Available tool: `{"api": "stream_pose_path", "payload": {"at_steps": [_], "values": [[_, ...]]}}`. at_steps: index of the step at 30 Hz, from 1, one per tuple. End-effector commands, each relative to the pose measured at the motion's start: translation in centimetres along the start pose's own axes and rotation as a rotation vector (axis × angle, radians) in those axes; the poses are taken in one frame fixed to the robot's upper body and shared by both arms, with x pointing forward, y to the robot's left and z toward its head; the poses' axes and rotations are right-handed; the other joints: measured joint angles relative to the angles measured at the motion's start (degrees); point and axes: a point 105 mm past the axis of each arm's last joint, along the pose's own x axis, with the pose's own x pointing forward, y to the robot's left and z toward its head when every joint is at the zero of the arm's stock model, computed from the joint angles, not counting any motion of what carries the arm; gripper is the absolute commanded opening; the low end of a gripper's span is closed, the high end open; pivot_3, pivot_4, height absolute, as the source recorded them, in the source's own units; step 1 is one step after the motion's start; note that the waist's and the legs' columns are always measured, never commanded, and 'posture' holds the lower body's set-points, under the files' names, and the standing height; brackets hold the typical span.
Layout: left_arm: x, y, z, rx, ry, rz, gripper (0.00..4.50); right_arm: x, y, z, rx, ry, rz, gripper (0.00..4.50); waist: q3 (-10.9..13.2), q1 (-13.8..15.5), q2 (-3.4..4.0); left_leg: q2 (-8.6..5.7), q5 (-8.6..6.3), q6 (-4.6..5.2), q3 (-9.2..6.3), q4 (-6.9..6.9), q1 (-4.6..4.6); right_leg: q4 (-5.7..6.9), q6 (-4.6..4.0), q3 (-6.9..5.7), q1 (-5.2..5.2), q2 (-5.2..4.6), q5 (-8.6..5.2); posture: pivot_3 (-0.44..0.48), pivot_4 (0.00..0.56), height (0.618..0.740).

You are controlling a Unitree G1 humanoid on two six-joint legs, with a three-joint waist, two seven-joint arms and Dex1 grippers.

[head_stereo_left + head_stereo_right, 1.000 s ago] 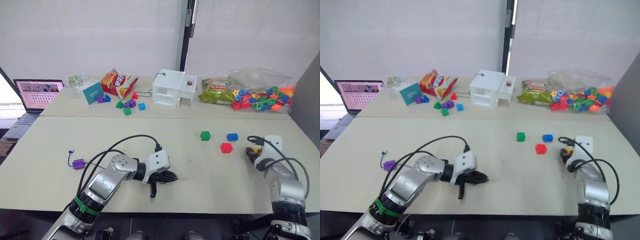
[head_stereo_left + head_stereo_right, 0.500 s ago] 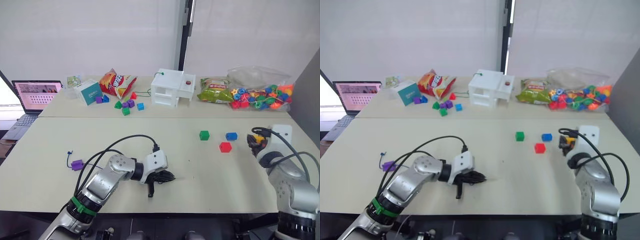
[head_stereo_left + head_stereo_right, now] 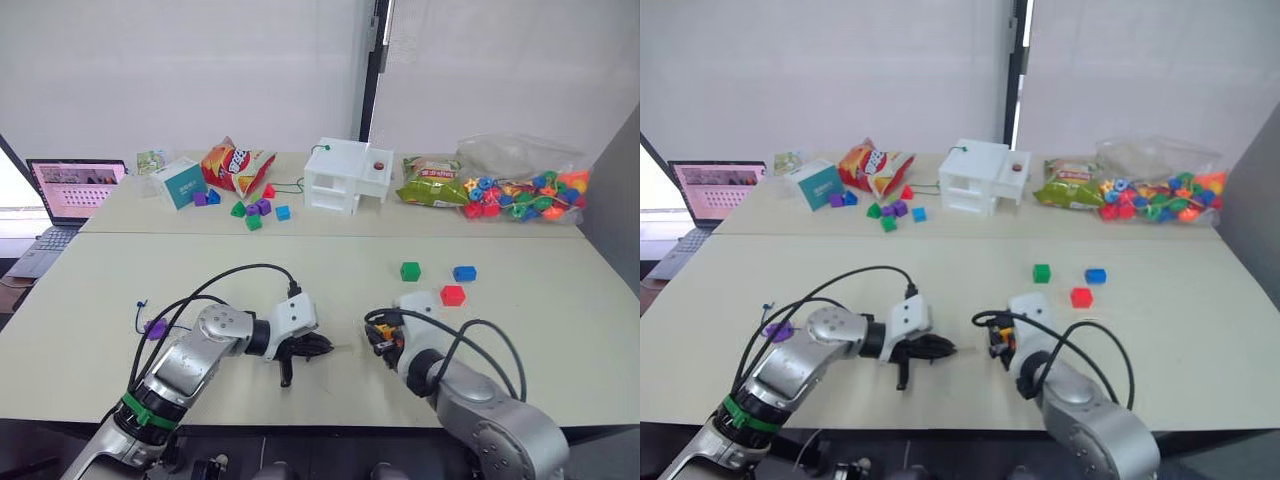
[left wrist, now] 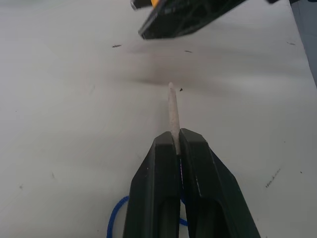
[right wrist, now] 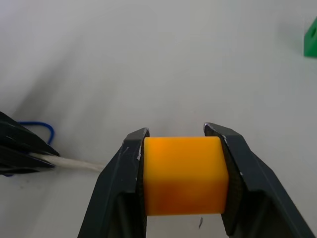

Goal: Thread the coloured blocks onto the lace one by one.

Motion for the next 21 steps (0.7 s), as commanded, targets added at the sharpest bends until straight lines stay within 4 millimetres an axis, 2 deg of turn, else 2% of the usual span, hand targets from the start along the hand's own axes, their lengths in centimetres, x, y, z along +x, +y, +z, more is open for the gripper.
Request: {"api": "stream_pose_path", "payload": {"at_steps": [1,6,8,9,14,15,19,21], "values": [[-0.8,-0.3,1.1,0.025,-0.035,0.008,0.00,0.4,0.6,-0.6,0.014,0.004,0.028,1.22,0.0,0.0,0.00,0.00,0.00,0.00,0.00,-0.01,0.00,-0.01,0.00,0.00,-0.01,0.00,0.00,0.000,0.150,0.740],[-0.7,-0.6,1.2,0.016,-0.035,0.013,0.00,1.2,0.0,-2.1,0.052,0.044,0.016,1.22,0.0,-0.1,-0.01,0.01,0.00,-0.01,-0.02,-0.01,0.10,-0.04,0.01,-0.02,0.11,0.01,-0.01,0.000,0.150,0.740],[-0.8,-0.7,1.2,0.013,-0.037,0.016,0.00,1.0,-0.5,-1.3,0.062,-0.005,-0.010,2.25,0.0,-0.1,-0.01,0.03,0.00,-0.01,-0.01,-0.04,0.13,-0.04,0.01,-0.02,0.12,0.04,-0.01,0.000,0.150,0.740],[-0.8,-0.7,1.2,0.011,-0.038,0.018,0.00,0.9,-0.6,-1.0,0.059,-0.022,-0.018,2.55,0.0,-0.1,-0.01,0.04,0.00,-0.01,-0.01,-0.04,0.12,-0.04,0.01,-0.01,0.11,0.05,-0.01,0.000,0.150,0.740],[-1.0,-0.7,1.2,0.006,-0.033,0.024,0.00,-1.3,-0.3,3.4,-0.045,-0.165,0.107,4.29,0.0,-0.1,-0.02,0.02,0.01,-0.01,0.00,-0.03,0.07,-0.05,0.02,0.00,0.07,0.02,-0.01,0.000,0.150,0.740],[-1.0,-0.8,1.2,0.005,-0.032,0.025,0.00,-1.7,-0.1,4.1,-0.084,-0.178,0.155,4.48,0.0,-0.2,-0.02,0.02,0.01,-0.01,0.00,-0.03,0.07,-0.04,0.01,0.00,0.06,0.02,-0.01,0.000,0.150,0.740],[-1.0,-0.8,1.2,0.001,-0.032,0.029,0.00,-3.1,-0.1,5.7,-0.195,-0.167,0.321,4.48,0.0,-0.3,-0.03,0.06,0.01,-0.01,-0.04,-0.06,0.08,-0.06,0.01,-0.04,0.09,0.07,-0.01,0.000,0.150,0.740],[-1.0,-0.8,1.3,-0.001,-0.032,0.031,0.00,-3.7,0.0,5.7,-0.256,-0.098,0.470,4.48,0.1,-0.2,-0.06,0.04,0.01,-0.01,-0.02,-0.06,0.07,-0.10,0.01,-0.03,0.10,0.04,-0.01,0.000,0.150,0.740]]}}
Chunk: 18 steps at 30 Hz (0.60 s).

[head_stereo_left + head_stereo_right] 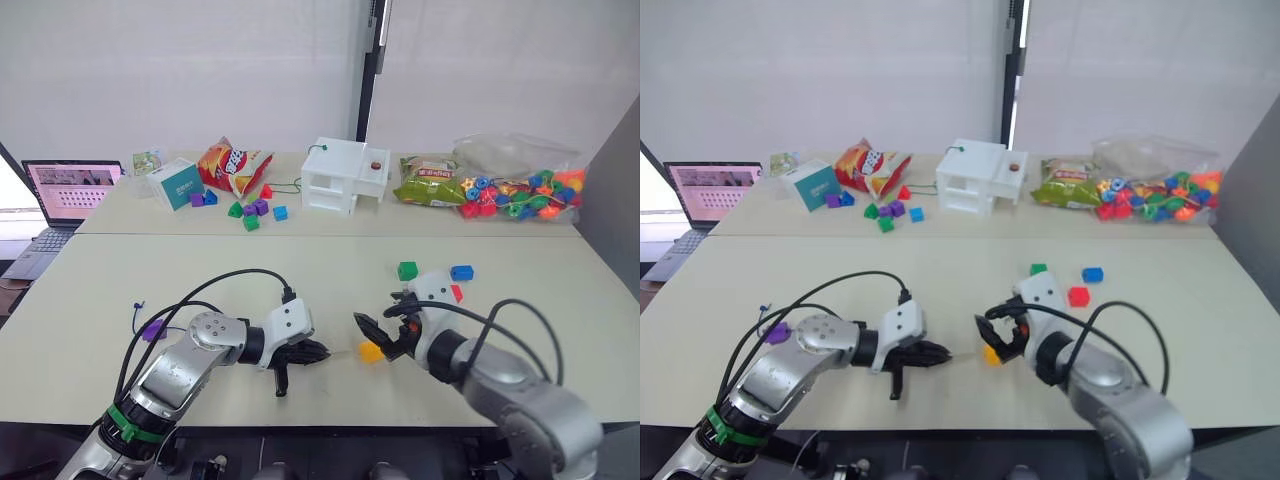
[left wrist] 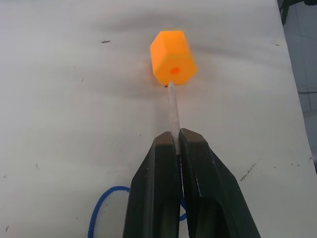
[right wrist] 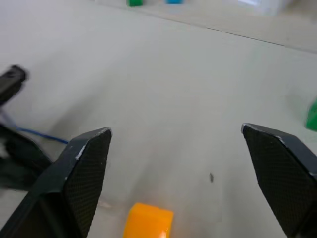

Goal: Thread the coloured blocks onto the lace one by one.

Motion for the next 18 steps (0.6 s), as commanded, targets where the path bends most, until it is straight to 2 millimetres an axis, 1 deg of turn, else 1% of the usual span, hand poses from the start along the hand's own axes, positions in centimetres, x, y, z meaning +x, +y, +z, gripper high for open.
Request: {"api": "stream_pose_path", "payload": {"at_steps": [1,2,5,7,9,10,12,14,18], "values": [[-0.4,0.0,1.2,0.027,-0.032,0.013,0.00,-1.3,1.1,0.7,-0.055,0.061,0.296,4.48,0.0,0.1,-0.03,0.00,0.00,0.00,-0.01,0.00,0.02,-0.05,0.00,-0.02,0.06,-0.01,0.00,0.000,0.150,0.740],[-0.4,0.0,1.2,0.027,-0.031,0.012,0.00,-1.5,1.2,0.2,-0.093,0.108,0.381,4.48,0.0,0.1,-0.05,0.00,0.00,0.00,-0.02,0.00,0.02,-0.07,0.00,-0.03,0.07,-0.02,0.00,0.000,0.150,0.740],[-0.4,-0.1,1.1,0.027,-0.026,0.006,0.00,-1.6,0.3,-0.9,-0.173,0.204,0.508,4.48,0.1,0.0,-0.11,0.01,-0.01,0.01,-0.03,-0.01,0.03,-0.16,0.00,-0.08,0.12,-0.01,0.00,0.000,0.150,0.740],[-0.5,-0.2,1.2,0.028,-0.021,-0.002,0.00,-1.0,-0.5,-1.5,-0.260,0.231,0.591,4.48,0.1,-0.1,-0.14,0.04,-0.01,0.01,-0.01,-0.02,0.01,-0.19,0.00,-0.07,0.12,0.01,0.00,0.000,0.150,0.740],[-0.7,-0.3,1.2,0.022,-0.018,-0.012,0.00,-0.2,-1.5,-2.7,-0.423,0.284,0.685,4.48,0.1,-0.3,-0.16,0.04,-0.01,0.01,0.03,-0.01,0.01,-0.19,0.00,-0.04,0.08,0.02,0.00,0.000,0.150,0.740],[-0.7,-0.4,1.2,0.020,-0.018,-0.013,0.00,0.2,-1.8,-3.2,-0.470,0.301,0.724,4.48,0.1,-0.4,-0.16,0.05,-0.01,0.01,0.07,-0.01,0.03,-0.16,0.00,-0.01,0.08,0.02,0.00,0.000,0.150,0.740],[-0.6,-0.5,1.1,0.020,-0.008,-0.022,0.00,1.1,-2.4,-3.7,-0.541,0.313,0.768,4.48,0.1,-0.3,-0.17,0.05,-0.01,0.01,0.07,-0.02,0.03,-0.15,0.01,-0.01,0.06,0.03,0.00,0.000,0.150,0.740],[-0.6,-0.8,1.0,0.017,-0.001,-0.030,0.00,2.0,-2.8,-4.0,-0.573,0.309,0.804,4.48,0.1,-0.2,-0.18,0.07,-0.01,0.01,0.07,-0.02,0.01,-0.14,0.00,-0.01,0.04,0.03,0.00,0.000,0.150,0.740],[-0.6,-0.9,1.1,0.017,0.004,-0.030,0.00,2.7,-3.1,-4.7,-0.605,0.311,0.843,4.48,0.1,0.3,-0.20,0.04,0.00,0.01,0.07,-0.01,-0.06,-0.11,0.01,-0.02,0.00,-0.06,0.00,0.000,0.150,0.740]]}}
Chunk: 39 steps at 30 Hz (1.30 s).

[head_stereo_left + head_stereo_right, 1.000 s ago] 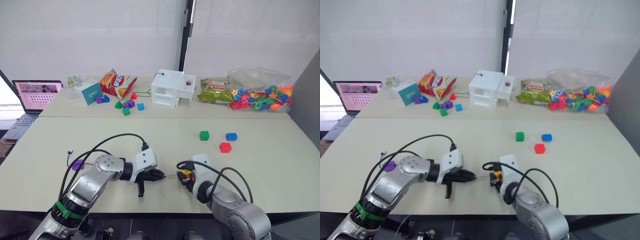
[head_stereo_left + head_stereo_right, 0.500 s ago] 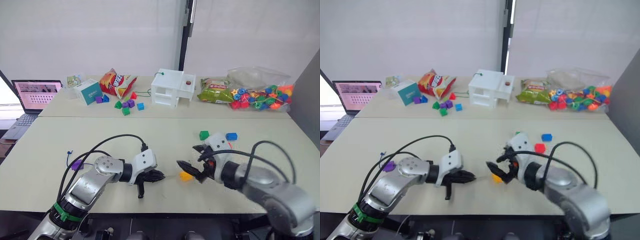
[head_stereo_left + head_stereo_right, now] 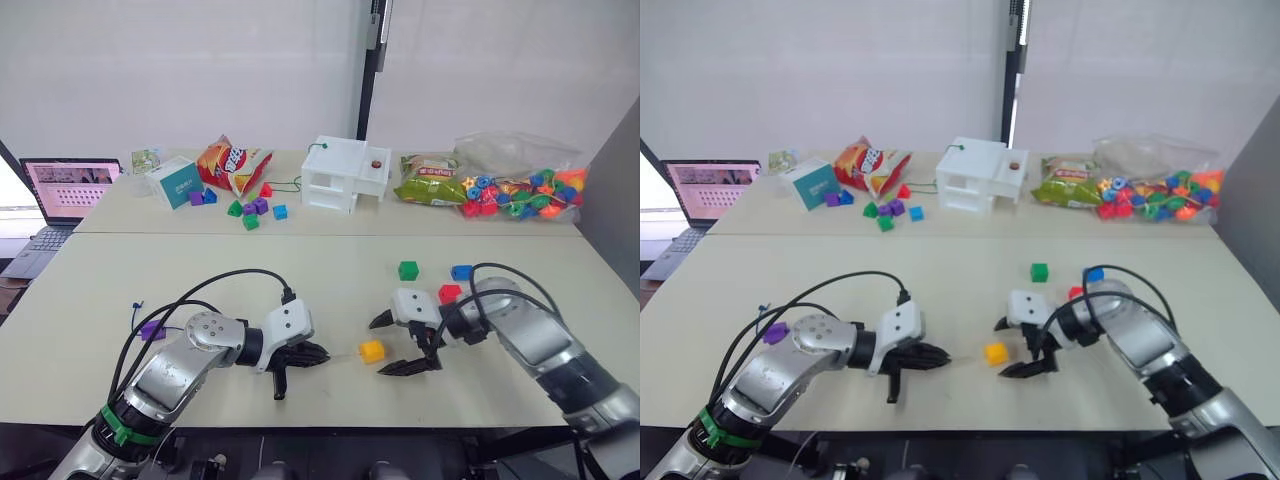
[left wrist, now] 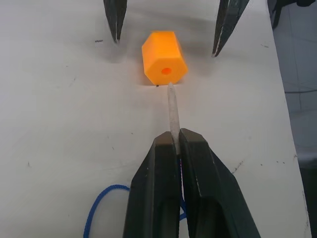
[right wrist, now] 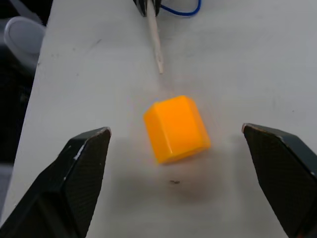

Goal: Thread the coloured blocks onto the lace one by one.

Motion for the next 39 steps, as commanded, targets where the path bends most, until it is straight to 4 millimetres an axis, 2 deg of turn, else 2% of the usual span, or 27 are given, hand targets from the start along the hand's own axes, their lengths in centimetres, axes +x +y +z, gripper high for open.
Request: {"api": "stream_pose_path", "payload": {"at_steps": [1,5,10,17,21,39], "values": [[-0.2,-0.2,0.9,0.038,-0.010,-0.001,0.00,-0.2,-0.4,0.2,-0.048,-0.011,0.010,4.24,0.0,0.3,-0.02,-0.01,0.00,0.00,0.00,0.00,0.00,0.00,0.00,0.00,0.00,-0.01,0.00,0.000,0.150,0.740],[0.1,-0.1,1.1,0.047,-0.003,-0.001,0.00,0.5,-0.5,-0.4,-0.018,-0.027,0.003,2.98,0.0,0.4,-0.02,-0.02,0.00,-0.01,-0.01,0.00,0.01,0.02,0.00,0.01,0.00,-0.04,0.01,0.000,0.150,0.740],[0.4,0.0,1.3,0.068,0.010,-0.004,0.00,0.5,-0.8,-1.2,0.021,-0.018,-0.033,1.31,0.0,0.6,-0.02,-0.05,0.01,-0.03,-0.02,0.00,0.03,0.05,0.00,0.02,-0.01,-0.07,0.01,0.000,0.150,0.740],[1.8,0.6,1.1,0.093,0.047,0.001,0.00,0.8,0.4,-0.7,0.056,-0.035,-0.055,1.29,0.0,1.1,-0.02,-0.07,0.02,-0.05,-0.04,0.01,0.04,0.07,0.00,0.01,0.02,-0.07,0.01,0.000,0.150,0.740],[2.0,0.6,1.2,0.101,0.048,-0.005,0.00,0.9,0.9,-0.9,0.057,-0.007,-0.053,1.29,0.0,1.0,-0.02,-0.07,0.02,-0.05,-0.04,0.00,0.03,0.08,0.00,0.02,-0.02,-0.05,0.01,0.000,0.150,0.740],[3.3,0.2,2.3,0.139,0.021,-0.057,0.00,1.1,0.9,-0.7,0.058,0.026,-0.064,1.29,0.0,1.0,-0.02,-0.08,0.02,-0.04,-0.04,0.02,0.05,0.08,0.00,-0.01,0.03,-0.05,0.01,0.000,0.150,0.740]]}}
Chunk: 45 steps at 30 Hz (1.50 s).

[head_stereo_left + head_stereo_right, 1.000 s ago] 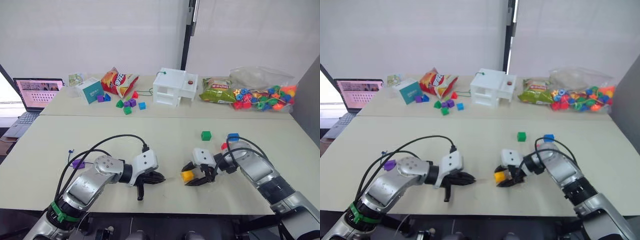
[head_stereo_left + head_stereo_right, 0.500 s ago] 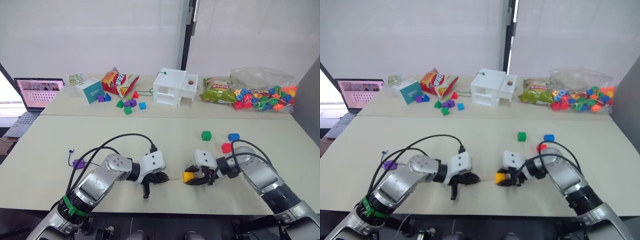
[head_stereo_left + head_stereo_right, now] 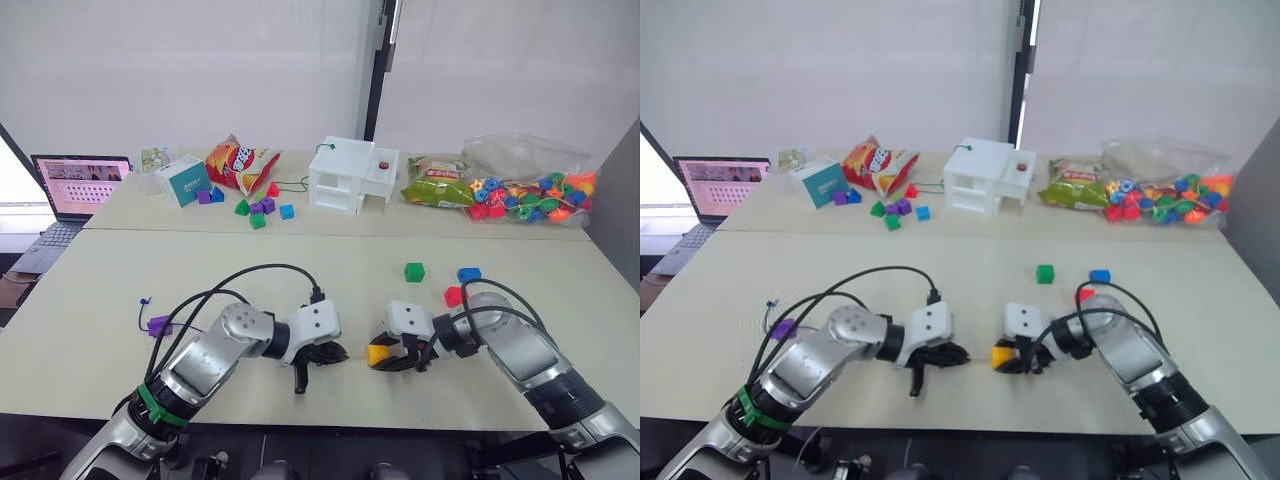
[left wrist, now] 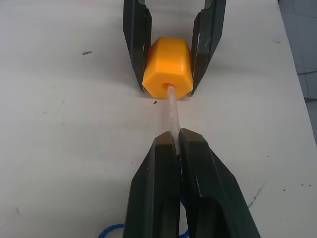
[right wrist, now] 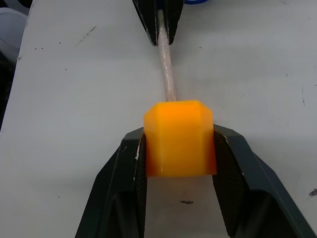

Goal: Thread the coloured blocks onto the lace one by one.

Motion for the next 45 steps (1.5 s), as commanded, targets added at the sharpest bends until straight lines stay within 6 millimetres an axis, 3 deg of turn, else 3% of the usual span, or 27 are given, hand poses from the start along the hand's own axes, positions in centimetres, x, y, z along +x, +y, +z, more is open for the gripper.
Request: {"api": "stream_pose_path", "payload": {"at_steps": [1,22,27,33,39,45], "values": [[0.1,-0.1,1.2,0.048,-0.023,-0.009,0.00,0.1,0.1,0.4,-0.005,0.004,0.000,1.29,0.0,0.0,0.00,0.00,0.00,0.00,0.00,0.00,0.00,0.00,0.00,0.00,0.00,0.00,0.00,0.000,0.150,0.740],[4.1,-0.2,4.6,0.092,-0.129,-0.060,0.00,0.1,0.6,0.8,0.011,0.011,-0.022,1.29,0.0,0.1,0.00,-0.04,-0.01,0.01,-0.04,0.13,-0.03,0.03,0.01,-0.03,0.03,0.00,0.00,0.000,0.150,0.740],[4.3,0.4,4.3,0.052,-0.162,-0.015,0.00,0.1,0.6,1.0,0.015,0.008,-0.035,1.29,0.0,0.2,0.00,-0.04,-0.03,0.06,-0.09,0.31,-0.06,0.05,0.03,-0.06,0.09,-0.01,0.01,0.000,0.150,0.740],[0.9,0.9,3.4,0.031,-0.205,0.011,1.94,0.0,0.9,0.6,0.046,0.023,-0.054,1.29,0.0,-0.1,0.00,-0.01,-0.04,0.06,-0.10,0.30,-0.07,0.08,0.03,-0.04,0.04,-0.01,0.02,0.000,0.150,0.740],[-1.3,0.0,1.2,0.036,-0.180,-0.048,1.94,-0.1,1.1,0.4,0.056,0.035,-0.058,1.29,0.0,-0.3,0.01,0.04,-0.04,0.04,-0.09,0.25,-0.04,0.05,0.01,-0.02,0.03,0.00,0.01,0.000,0.150,0.740],[-0.8,0.4,-1.6,0.065,-0.099,-0.014,1.94,-0.3,1.0,0.4,0.059,0.045,-0.060,1.29,0.0,0.0,0.01,0.03,-0.04,0.05,-0.10,0.27,-0.04,0.04,0.02,-0.04,0.06,-0.04,0.01,0.000,0.150,0.740]]}}
